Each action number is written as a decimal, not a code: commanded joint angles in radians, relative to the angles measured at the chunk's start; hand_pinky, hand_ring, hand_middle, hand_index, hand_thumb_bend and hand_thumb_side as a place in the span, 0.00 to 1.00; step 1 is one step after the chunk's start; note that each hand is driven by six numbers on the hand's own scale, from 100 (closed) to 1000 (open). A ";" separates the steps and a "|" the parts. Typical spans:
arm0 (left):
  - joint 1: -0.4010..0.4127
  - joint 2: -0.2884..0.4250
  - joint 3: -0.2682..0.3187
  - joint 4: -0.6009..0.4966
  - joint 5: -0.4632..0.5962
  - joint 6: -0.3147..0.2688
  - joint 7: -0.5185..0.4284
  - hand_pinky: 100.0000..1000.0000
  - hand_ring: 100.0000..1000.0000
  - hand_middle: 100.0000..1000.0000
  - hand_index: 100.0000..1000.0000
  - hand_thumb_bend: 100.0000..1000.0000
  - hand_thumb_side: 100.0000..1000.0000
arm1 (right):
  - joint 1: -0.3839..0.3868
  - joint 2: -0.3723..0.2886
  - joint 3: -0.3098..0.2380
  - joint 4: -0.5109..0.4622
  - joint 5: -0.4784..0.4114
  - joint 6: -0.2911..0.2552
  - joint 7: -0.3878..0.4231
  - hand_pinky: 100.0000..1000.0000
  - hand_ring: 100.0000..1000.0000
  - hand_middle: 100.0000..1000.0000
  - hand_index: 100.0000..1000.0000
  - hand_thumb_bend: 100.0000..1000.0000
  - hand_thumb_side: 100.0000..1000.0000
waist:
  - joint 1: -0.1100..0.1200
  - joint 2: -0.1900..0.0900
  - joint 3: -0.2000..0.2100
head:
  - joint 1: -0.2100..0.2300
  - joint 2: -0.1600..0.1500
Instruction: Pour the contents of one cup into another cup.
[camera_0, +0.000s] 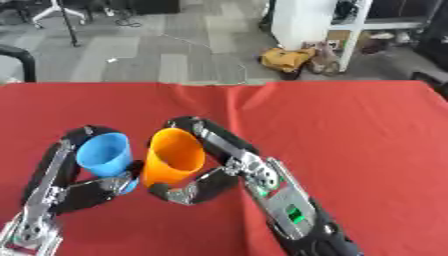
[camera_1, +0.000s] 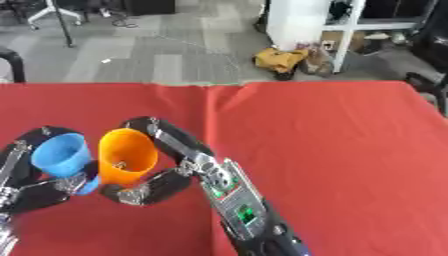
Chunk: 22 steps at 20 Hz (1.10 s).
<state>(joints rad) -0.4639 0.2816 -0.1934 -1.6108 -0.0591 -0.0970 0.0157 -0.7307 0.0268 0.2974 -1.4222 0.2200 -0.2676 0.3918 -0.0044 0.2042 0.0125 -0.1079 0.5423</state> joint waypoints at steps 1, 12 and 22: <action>-0.020 0.008 -0.011 -0.009 -0.008 -0.003 -0.010 0.33 0.33 0.41 0.59 0.46 0.00 | -0.028 0.023 0.001 -0.018 0.010 -0.002 -0.003 0.52 0.34 0.08 0.15 0.12 0.00 | 0.004 -0.017 -0.001 | 0.002 -0.010; -0.026 0.001 -0.012 -0.005 -0.014 -0.004 -0.012 0.33 0.33 0.41 0.59 0.46 0.00 | -0.029 0.057 -0.003 -0.014 0.035 0.014 -0.034 0.53 0.36 0.12 0.18 0.12 0.00 | 0.003 -0.016 -0.002 | 0.002 -0.013; -0.033 -0.005 -0.011 -0.006 -0.011 -0.003 -0.009 0.33 0.33 0.41 0.59 0.46 0.00 | -0.033 0.086 -0.003 -0.016 0.071 0.028 -0.069 0.45 0.34 0.11 0.17 0.11 0.00 | 0.003 -0.019 -0.005 | 0.002 -0.016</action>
<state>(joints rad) -0.4746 0.2807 -0.1983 -1.5979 -0.0699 -0.0968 0.0095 -0.7395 0.0936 0.2931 -1.4218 0.2811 -0.2421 0.3312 -0.0041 0.2041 0.0070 -0.1077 0.5415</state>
